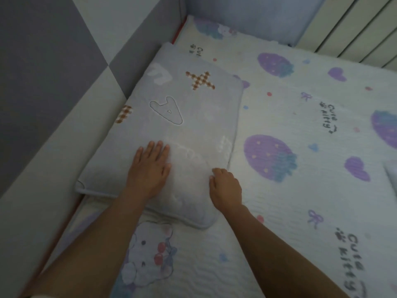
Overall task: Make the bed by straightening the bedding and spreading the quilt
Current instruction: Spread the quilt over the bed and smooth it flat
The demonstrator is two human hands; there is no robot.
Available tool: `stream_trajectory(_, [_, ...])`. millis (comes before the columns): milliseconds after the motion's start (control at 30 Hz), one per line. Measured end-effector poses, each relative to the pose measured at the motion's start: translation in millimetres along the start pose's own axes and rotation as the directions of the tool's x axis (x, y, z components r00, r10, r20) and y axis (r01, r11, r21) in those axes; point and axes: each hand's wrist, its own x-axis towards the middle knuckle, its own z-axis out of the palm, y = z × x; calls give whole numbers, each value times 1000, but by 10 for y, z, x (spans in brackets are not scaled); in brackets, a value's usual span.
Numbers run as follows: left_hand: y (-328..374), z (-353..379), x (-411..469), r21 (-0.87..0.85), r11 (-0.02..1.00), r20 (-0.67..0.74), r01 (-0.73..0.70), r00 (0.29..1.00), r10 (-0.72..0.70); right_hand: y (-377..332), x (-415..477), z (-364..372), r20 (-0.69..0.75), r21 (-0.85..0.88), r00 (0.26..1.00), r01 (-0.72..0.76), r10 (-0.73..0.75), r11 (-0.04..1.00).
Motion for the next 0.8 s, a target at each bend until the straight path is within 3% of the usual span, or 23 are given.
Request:
stream_trajectory(233, [936, -284, -155, -39, 989, -48, -140, 989, 138, 338, -283, -449, -60, -44, 998, -13, 11, 999])
stream_trajectory(567, [2425, -561, -539, -9, 981, -115, -191, 975, 189, 1426, -954, -1146, -125, -21, 992, -33, 30, 999])
stream_trajectory(800, [3645, -1022, -1060, -46, 981, -170, -187, 969, 177, 2328, -1767, -2072, -156, -12, 988, -18, 16, 1000])
